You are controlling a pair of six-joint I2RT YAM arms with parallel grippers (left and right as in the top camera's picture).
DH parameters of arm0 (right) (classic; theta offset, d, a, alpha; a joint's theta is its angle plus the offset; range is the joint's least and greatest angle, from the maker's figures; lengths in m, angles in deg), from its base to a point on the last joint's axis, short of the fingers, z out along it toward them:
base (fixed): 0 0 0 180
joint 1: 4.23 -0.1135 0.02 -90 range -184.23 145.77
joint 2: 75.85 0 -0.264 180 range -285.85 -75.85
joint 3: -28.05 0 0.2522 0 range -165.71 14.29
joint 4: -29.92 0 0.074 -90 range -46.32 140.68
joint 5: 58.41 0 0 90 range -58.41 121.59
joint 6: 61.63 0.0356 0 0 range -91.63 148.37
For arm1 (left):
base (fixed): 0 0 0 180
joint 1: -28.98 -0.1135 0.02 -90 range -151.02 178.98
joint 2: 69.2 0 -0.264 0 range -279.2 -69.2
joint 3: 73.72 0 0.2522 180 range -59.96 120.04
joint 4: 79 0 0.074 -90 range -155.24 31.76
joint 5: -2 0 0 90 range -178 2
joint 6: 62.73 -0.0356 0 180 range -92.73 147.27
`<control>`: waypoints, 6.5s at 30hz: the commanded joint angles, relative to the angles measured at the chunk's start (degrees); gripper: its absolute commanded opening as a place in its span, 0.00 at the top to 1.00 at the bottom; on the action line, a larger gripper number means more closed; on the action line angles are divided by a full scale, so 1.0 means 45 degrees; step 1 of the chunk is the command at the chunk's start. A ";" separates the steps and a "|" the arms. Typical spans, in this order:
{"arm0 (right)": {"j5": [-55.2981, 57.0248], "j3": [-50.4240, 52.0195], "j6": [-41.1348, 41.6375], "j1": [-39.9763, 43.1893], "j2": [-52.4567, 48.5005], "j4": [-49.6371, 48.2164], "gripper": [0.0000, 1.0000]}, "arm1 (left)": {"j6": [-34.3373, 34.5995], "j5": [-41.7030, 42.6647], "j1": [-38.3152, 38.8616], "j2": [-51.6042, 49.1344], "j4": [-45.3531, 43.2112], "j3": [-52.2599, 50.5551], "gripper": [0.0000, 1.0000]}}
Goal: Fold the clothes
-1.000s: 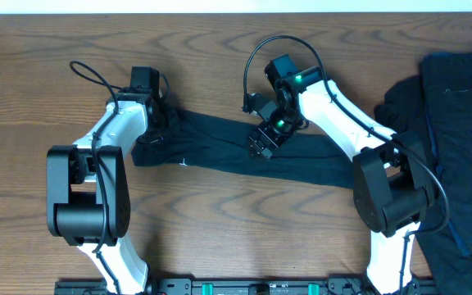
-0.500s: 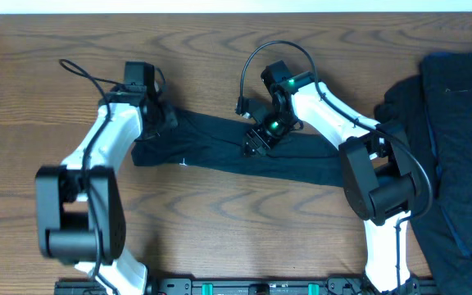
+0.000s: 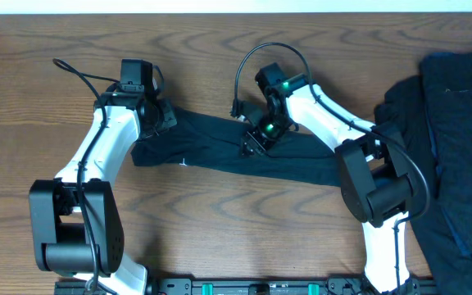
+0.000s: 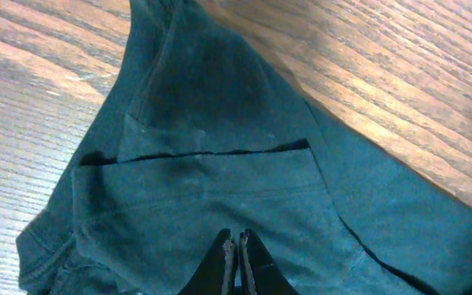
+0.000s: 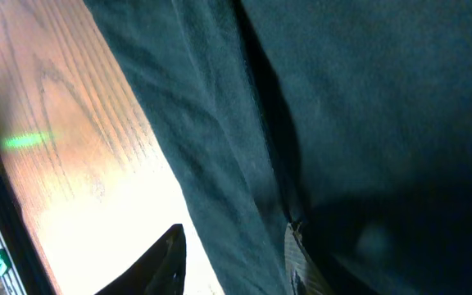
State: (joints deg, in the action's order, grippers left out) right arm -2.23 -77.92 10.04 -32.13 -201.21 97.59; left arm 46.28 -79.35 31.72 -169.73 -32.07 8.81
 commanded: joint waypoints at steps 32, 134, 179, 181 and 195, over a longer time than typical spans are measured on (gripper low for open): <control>0.0408 -0.0155 0.0743 -0.0063 -0.0296 -0.0821 0.50 | -0.0262 -0.0019 0.0029 -0.0044 0.0044 -0.0058 0.94; 0.0617 -0.0393 0.1107 -0.0923 -0.0291 0.1404 0.29 | 0.0515 0.1219 0.1695 -0.2686 -0.1263 -0.0063 0.94; 0.0850 0.1098 0.0102 -0.0476 -0.0291 0.3478 0.33 | 0.0510 0.1219 0.1695 -0.2686 -0.1248 -0.0063 0.94; 0.0661 0.0976 -0.0010 -0.0481 -0.0243 0.3585 0.39 | 0.0505 0.1219 0.1695 -0.2686 -0.1248 -0.0063 0.94; 0.2851 -0.0301 -0.0699 0.0869 0.0748 0.4663 0.45 | 0.0505 0.1219 0.1695 -0.2686 -0.1248 -0.0058 0.94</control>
State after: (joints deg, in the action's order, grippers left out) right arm 7.54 -79.82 7.49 -29.99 -198.76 119.36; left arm 48.29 -74.17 39.37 -180.53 -38.04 8.81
